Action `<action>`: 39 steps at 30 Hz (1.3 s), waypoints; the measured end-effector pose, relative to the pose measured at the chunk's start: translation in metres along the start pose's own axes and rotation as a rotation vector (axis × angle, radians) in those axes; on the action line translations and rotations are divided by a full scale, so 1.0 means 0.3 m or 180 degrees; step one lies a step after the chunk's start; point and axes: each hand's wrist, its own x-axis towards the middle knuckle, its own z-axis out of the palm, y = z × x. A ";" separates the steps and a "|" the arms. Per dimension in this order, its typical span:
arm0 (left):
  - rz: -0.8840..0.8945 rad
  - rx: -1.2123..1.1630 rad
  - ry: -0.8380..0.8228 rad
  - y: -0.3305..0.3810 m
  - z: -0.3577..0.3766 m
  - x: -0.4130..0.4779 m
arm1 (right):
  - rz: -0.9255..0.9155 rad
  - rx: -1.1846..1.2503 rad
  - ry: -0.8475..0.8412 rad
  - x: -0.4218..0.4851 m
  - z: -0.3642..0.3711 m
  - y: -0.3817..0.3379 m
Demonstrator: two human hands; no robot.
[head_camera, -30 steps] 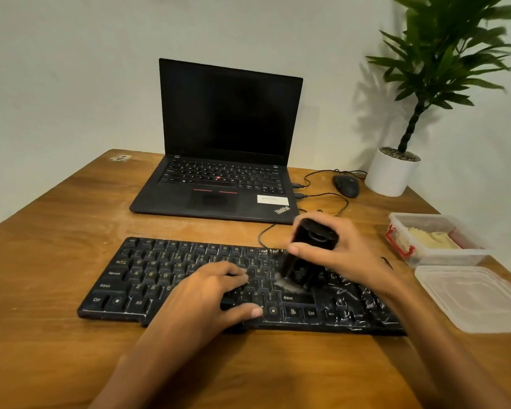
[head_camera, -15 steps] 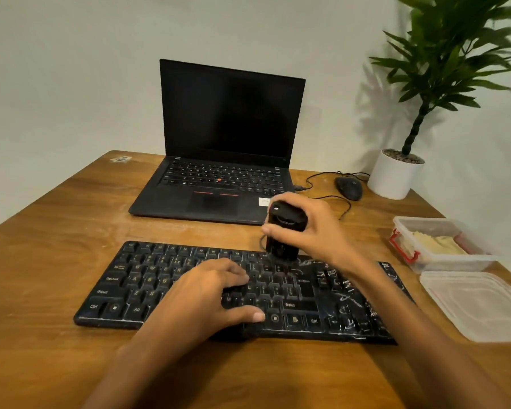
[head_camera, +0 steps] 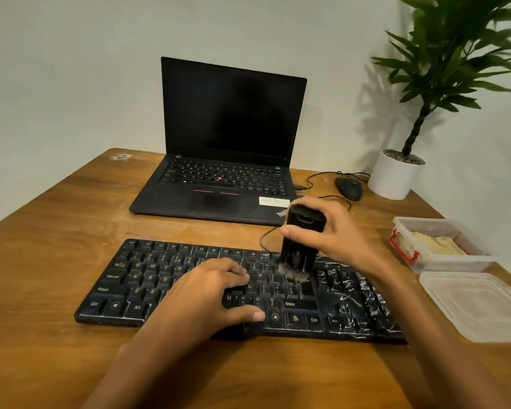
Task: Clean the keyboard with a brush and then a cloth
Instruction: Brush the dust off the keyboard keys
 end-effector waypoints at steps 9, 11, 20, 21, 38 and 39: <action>0.0071 0.0057 -0.0124 0.014 -0.020 0.009 | 0.0141 -0.0083 0.0421 -0.013 -0.082 0.033; 0.0110 0.0058 -0.0088 0.022 -0.036 0.024 | -0.0103 0.0105 0.0503 0.008 -0.058 0.010; 0.0016 -0.0014 -0.0085 -0.003 0.002 0.041 | -0.0040 0.0328 -0.0035 -0.001 0.002 0.050; 0.0017 -0.0033 -0.0076 -0.004 0.002 0.040 | 0.0069 0.0262 -0.0051 -0.013 -0.030 0.058; -0.0063 -0.0020 0.0006 0.003 0.012 0.048 | -0.0070 0.0128 -0.0329 0.036 0.045 -0.007; -0.0059 -0.0030 0.0012 0.002 0.012 0.048 | 0.0008 0.0135 -0.0323 0.022 0.011 0.006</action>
